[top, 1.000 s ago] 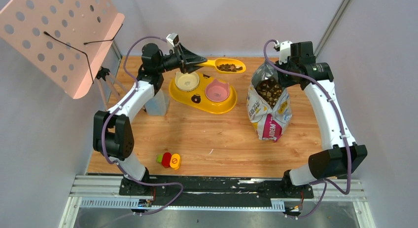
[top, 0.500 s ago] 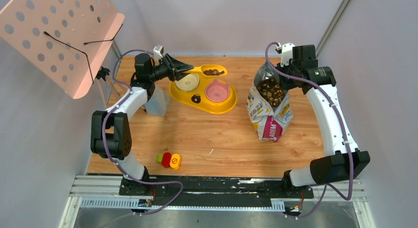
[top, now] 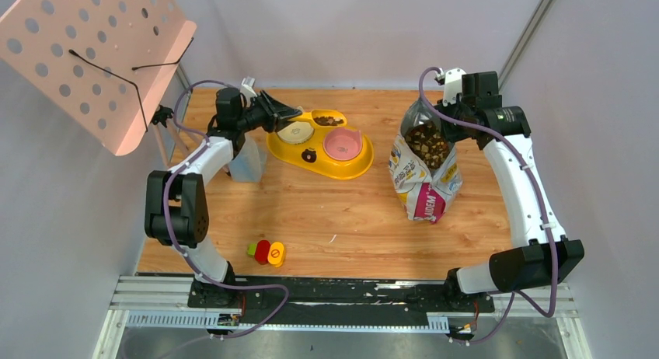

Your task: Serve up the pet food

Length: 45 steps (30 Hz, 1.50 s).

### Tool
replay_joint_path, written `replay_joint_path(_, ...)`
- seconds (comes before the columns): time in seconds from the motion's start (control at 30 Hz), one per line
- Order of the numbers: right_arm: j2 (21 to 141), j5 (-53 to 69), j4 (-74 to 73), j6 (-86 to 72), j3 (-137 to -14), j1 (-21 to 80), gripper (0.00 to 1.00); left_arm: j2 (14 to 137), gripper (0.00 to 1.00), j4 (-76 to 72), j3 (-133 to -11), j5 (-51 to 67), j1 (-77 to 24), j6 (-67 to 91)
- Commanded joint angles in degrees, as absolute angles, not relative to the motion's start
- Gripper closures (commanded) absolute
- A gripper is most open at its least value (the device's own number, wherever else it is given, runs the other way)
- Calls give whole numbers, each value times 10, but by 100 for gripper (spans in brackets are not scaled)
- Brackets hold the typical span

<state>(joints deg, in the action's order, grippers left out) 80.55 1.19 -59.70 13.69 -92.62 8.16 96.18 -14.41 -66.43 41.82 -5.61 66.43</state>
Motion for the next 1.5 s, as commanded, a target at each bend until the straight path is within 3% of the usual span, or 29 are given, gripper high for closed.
replay_joint_path(0.0, 779, 36, -588, 130, -924, 84, 100, 973, 100, -97, -701, 396, -50, 583)
replay_joint_path(0.57, 780, 41, -587, 129, -919, 83, 100, 1019, 100, 53, -778, 333, -63, 433)
replay_joint_path(1.47, 767, 46, -585, 129, -910, 77, 100, 1010, 100, 269, -947, 137, -235, 72)
